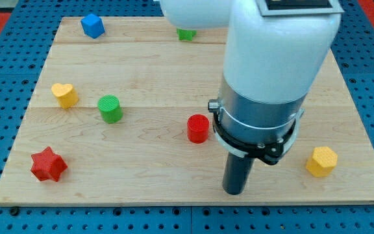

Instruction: Move your arm towards the left side

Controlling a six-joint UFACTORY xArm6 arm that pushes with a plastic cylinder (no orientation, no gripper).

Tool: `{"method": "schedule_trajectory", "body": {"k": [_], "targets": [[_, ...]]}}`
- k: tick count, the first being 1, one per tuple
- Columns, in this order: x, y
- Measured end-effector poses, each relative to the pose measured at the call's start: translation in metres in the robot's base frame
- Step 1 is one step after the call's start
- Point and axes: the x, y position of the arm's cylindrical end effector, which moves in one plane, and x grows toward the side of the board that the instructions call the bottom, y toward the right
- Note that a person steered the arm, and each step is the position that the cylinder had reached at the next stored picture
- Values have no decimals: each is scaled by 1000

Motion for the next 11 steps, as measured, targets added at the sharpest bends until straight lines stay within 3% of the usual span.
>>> {"method": "schedule_trajectory", "body": {"k": [4,11], "targets": [[0,-52],[0,-92]]}}
